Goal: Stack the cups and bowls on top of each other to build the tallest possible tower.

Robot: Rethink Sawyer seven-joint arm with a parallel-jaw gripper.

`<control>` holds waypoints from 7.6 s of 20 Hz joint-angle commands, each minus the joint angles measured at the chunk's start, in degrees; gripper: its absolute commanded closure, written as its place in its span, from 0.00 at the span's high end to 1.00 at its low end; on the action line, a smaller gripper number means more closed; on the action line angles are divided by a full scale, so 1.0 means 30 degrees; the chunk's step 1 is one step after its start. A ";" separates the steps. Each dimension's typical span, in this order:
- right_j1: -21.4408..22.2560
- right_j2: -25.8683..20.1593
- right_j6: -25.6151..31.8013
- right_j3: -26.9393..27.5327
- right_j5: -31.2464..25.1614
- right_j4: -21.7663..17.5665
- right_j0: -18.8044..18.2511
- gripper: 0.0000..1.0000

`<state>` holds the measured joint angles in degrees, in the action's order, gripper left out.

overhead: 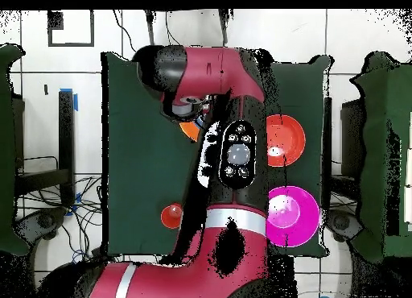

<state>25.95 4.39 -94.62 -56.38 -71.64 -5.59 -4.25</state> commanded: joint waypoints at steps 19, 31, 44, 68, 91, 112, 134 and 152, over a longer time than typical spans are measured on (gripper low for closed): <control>0.1955 -0.1298 -0.1775 -0.4209 0.4040 0.1579 -0.0334 0.00; -0.0905 -0.0990 -0.2634 -0.1636 0.1793 0.1135 0.0787 0.00; -0.3145 -0.0399 -0.1083 0.2810 -0.4100 0.0350 0.1275 0.00; -0.4665 0.0976 0.1597 0.7569 -0.7311 -0.1551 0.1711 0.00; -0.4147 0.1112 0.1690 0.6440 -0.5959 -0.1610 0.1287 1.00; -0.4536 0.0901 0.1808 0.7072 -0.6272 -0.1576 0.1112 1.00; 0.2805 -0.2598 0.4936 -1.1147 0.5028 0.1390 -0.3721 1.00; 0.2604 -0.7608 0.5493 -1.4739 0.7040 -0.1209 -0.8080 1.00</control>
<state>35.45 -8.02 -94.64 -96.22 -56.99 -3.48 -27.88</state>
